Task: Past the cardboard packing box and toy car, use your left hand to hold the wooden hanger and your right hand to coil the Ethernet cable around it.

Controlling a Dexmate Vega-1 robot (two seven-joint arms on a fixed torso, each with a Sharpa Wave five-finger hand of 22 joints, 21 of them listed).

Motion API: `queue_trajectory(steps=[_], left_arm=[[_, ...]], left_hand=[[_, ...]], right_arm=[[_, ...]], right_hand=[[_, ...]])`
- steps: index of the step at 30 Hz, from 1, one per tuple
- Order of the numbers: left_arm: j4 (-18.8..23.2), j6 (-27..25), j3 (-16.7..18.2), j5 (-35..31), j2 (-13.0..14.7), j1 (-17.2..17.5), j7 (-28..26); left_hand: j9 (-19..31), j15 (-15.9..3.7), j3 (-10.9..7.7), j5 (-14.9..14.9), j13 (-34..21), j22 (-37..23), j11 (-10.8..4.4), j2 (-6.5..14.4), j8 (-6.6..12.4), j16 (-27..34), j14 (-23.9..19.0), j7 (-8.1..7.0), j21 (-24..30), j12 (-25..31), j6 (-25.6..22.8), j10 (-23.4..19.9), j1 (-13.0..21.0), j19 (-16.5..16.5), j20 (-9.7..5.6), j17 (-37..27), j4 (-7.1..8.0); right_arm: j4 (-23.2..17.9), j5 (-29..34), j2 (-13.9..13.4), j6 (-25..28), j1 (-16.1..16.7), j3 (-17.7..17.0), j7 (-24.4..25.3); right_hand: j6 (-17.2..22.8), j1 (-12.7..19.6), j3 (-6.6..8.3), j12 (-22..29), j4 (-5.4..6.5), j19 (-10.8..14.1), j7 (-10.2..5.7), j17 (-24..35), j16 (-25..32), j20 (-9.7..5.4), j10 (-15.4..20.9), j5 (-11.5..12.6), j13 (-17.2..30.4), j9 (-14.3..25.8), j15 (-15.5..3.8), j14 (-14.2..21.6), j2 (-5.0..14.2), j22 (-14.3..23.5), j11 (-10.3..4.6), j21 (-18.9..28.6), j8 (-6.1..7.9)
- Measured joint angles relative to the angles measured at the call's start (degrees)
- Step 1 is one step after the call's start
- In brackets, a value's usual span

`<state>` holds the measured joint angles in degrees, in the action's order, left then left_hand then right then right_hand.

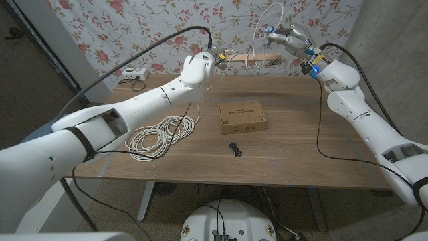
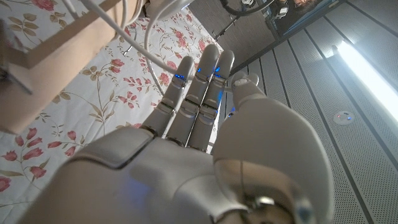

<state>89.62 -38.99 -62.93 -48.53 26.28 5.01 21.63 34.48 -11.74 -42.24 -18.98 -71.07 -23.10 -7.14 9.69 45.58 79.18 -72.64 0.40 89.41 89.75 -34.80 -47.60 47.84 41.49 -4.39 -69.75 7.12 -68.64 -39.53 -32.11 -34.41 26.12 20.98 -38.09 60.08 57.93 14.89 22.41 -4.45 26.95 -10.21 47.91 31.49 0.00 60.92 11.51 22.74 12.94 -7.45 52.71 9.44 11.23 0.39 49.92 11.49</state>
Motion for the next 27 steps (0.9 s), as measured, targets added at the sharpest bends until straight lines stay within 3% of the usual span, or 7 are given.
queue_trajectory(steps=[6,13,17,21,25,27], left_arm=[[-0.3,3.0,-0.2,2.4,0.4,-0.7,1.5],[-1.8,6.2,-0.5,5.3,1.0,-2.4,2.9],[-2.5,7.6,-0.6,6.8,1.1,-2.9,3.4],[-3.4,9.2,-0.7,8.4,1.2,-3.8,4.0],[-4.0,10.5,-0.9,9.7,1.2,-4.3,4.4],[-4.1,10.8,-1.0,10.1,1.2,-4.5,4.5]], left_hand=[[-0.3,0.0,0.0,0.0,0.0,0.0,0.18,0.0,0.23,-0.1,0.6,-0.11,0.0,0.0,-0.1,0.4,0.0,-0.3,0.28,0.0,0.0],[-0.5,0.0,0.01,0.1,0.0,0.3,0.17,0.2,0.24,-0.1,0.6,-0.1,-0.2,0.0,-0.1,0.4,-0.2,-0.3,0.29,0.2,-0.01],[-0.8,0.0,0.24,0.1,0.0,0.3,0.17,0.2,0.23,-0.1,0.6,-0.11,-0.2,0.0,-0.1,0.4,-0.3,-0.3,0.29,0.4,0.22],[-0.8,-0.27,0.24,0.2,0.0,0.3,0.17,0.2,0.22,-0.1,0.9,-0.11,-0.2,0.0,-0.1,0.4,-0.3,-0.3,0.28,1.5,0.22],[-1.0,-0.01,0.24,0.2,0.0,0.5,0.11,0.2,0.22,-0.1,1.2,-0.11,-0.2,0.0,-0.1,0.5,-0.3,-0.5,0.49,14.4,0.22],[-1.0,-0.01,0.24,0.2,0.0,0.4,0.11,0.2,0.21,-0.1,1.2,-0.11,-0.2,0.0,-0.1,0.5,-0.3,-0.6,0.38,15.5,0.22]], right_arm=[[2.3,0.8,2.1,0.3,-1.4,0.3,1.9],[2.7,4.6,3.8,2.3,-1.8,0.4,11.0],[0.6,7.5,4.1,4.0,-0.8,0.4,16.6],[-2.1,12.0,4.3,7.3,0.5,0.4,25.3],[-5.0,15.5,4.5,10.7,1.6,0.6,32.9],[-6.0,17.0,4.5,11.9,2.0,0.8,35.4]], right_hand=[[0.0,0.0,0.01,0.0,0.0,-0.3,0.0,0.0,0.0,0.01,0.0,0.0,0.0,0.0,0.0,0.0,0.03,0.0,0.0,0.2,-0.01],[0.0,0.0,0.01,-0.5,0.0,-0.3,0.0,0.3,-0.4,0.01,-0.2,0.0,0.0,-0.2,0.21,-0.2,0.04,0.0,-0.21,0.5,-0.04],[0.0,-0.1,0.17,-0.5,0.15,-0.3,0.0,0.3,-0.4,-0.02,-0.6,0.0,-0.1,-0.2,0.21,-0.2,0.11,0.0,-0.63,0.8,-0.13],[0.0,-0.2,0.31,-0.8,0.16,-0.5,0.0,0.1,-0.8,-0.2,-0.6,-0.3,-0.2,-0.2,0.21,-0.2,0.17,0.0,-0.62,1.1,-0.24],[0.0,-0.4,0.32,-0.9,0.17,-0.4,0.0,0.1,-0.8,-0.2,-0.6,-0.3,-0.2,-0.3,0.17,-0.2,0.03,0.0,-0.62,1.1,-0.27],[-0.2,-0.4,0.32,-0.9,0.17,-0.4,0.21,0.1,-1.0,-0.21,-0.6,-0.3,-0.4,-0.4,0.26,-0.7,0.03,0.0,-0.62,1.1,-0.32]])
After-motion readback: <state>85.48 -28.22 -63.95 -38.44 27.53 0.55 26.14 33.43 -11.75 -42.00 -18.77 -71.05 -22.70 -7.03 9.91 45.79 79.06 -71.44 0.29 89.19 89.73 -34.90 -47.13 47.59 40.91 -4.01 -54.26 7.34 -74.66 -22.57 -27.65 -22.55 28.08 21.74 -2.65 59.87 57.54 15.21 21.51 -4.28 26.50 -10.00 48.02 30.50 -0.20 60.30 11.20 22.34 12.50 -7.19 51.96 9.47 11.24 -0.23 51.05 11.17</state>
